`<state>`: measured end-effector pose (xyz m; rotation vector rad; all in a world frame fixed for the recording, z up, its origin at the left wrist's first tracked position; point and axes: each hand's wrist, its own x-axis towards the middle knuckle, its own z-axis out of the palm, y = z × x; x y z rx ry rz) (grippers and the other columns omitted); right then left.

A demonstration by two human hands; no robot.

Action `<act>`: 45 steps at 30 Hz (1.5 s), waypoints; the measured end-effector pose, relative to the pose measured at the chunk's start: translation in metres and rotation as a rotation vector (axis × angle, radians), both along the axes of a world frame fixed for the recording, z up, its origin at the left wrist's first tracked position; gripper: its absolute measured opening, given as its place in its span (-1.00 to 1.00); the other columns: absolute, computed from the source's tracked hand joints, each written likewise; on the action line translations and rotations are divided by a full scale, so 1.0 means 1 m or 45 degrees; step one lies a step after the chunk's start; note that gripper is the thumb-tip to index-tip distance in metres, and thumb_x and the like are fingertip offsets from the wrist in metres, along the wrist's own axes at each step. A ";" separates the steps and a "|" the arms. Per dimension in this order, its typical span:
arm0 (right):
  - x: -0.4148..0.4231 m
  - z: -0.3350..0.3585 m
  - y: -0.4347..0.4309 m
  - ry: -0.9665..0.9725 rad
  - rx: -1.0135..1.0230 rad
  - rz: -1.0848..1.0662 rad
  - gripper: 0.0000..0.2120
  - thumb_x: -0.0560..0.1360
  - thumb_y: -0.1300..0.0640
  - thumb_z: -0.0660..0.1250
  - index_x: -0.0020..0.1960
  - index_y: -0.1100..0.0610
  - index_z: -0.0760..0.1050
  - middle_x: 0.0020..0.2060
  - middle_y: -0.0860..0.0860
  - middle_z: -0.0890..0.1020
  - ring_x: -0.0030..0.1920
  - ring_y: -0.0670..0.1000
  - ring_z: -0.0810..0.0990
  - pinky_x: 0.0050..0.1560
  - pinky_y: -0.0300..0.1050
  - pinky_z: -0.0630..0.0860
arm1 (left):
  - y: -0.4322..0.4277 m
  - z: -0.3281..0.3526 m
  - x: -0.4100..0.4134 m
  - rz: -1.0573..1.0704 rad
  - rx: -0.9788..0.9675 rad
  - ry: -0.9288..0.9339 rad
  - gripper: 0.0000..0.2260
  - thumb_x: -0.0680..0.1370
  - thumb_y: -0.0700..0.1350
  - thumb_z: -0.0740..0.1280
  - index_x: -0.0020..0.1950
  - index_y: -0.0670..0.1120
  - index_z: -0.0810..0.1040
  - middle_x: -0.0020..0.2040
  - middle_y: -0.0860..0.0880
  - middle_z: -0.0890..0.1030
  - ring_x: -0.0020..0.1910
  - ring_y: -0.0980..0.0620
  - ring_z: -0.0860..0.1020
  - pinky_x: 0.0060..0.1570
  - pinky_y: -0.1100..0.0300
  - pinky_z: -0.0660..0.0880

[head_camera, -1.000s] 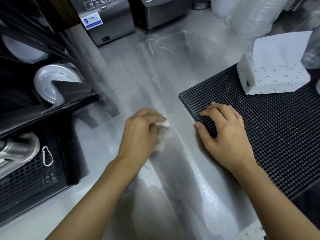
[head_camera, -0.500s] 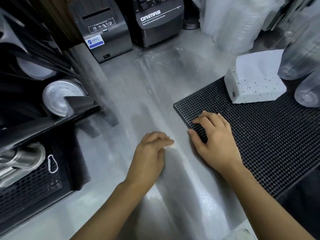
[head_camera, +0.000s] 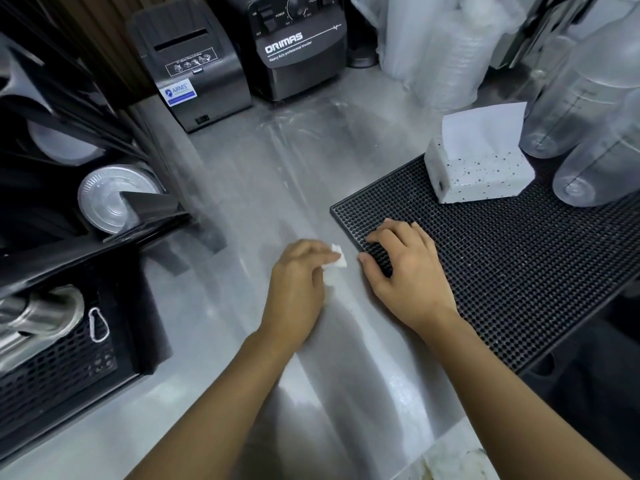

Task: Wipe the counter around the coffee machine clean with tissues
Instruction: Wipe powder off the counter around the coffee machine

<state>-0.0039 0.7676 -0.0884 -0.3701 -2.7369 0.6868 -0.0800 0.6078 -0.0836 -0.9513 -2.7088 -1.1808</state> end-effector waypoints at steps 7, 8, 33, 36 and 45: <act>0.002 0.001 0.000 0.074 -0.076 -0.004 -0.82 0.55 0.15 0.28 0.13 0.15 0.55 0.10 0.02 0.56 0.25 0.02 0.46 0.50 0.08 0.16 | -0.031 0.020 -0.001 0.117 0.192 -0.439 -0.59 0.43 -0.51 0.29 -0.12 -0.01 0.69 -0.07 0.10 0.63 -0.09 0.24 0.59 -0.05 0.42 0.45; 0.002 0.001 -0.001 0.077 -0.076 -0.006 -0.82 0.54 0.16 0.28 0.12 0.15 0.55 0.09 0.02 0.56 0.23 0.03 0.47 0.49 0.08 0.17 | -0.028 0.021 -0.014 0.195 0.227 -0.408 -0.62 0.44 -0.48 0.31 -0.11 0.00 0.68 -0.08 0.09 0.62 -0.12 0.23 0.58 -0.09 0.45 0.44; 0.039 0.000 -0.007 0.201 -0.169 0.029 -0.79 0.52 0.16 0.25 0.12 0.17 0.54 0.09 0.06 0.55 0.13 0.12 0.53 0.21 0.15 0.45 | -0.050 0.003 0.034 0.011 -0.035 -0.092 -0.75 0.42 -0.43 0.36 -0.06 -0.15 0.71 -0.06 0.00 0.62 -0.11 0.23 0.52 0.01 0.60 0.33; 0.064 -0.002 -0.011 0.185 -0.128 -0.006 -0.79 0.53 0.15 0.26 0.13 0.16 0.53 0.10 0.06 0.55 0.15 0.12 0.52 0.23 0.19 0.44 | -0.064 0.008 0.028 0.046 0.043 -0.170 -0.69 0.40 -0.46 0.33 -0.07 -0.10 0.71 -0.06 0.04 0.61 -0.10 0.21 0.54 -0.04 0.55 0.37; 0.062 -0.007 -0.017 0.172 -0.017 -0.050 -0.73 0.51 0.10 0.24 0.11 0.22 0.55 0.04 0.12 0.52 0.07 0.14 0.51 0.17 0.14 0.44 | -0.071 0.005 0.002 0.146 -0.005 -0.129 -0.79 0.44 -0.35 0.38 -0.04 -0.11 0.71 -0.02 -0.02 0.62 -0.07 0.14 0.58 0.03 0.54 0.36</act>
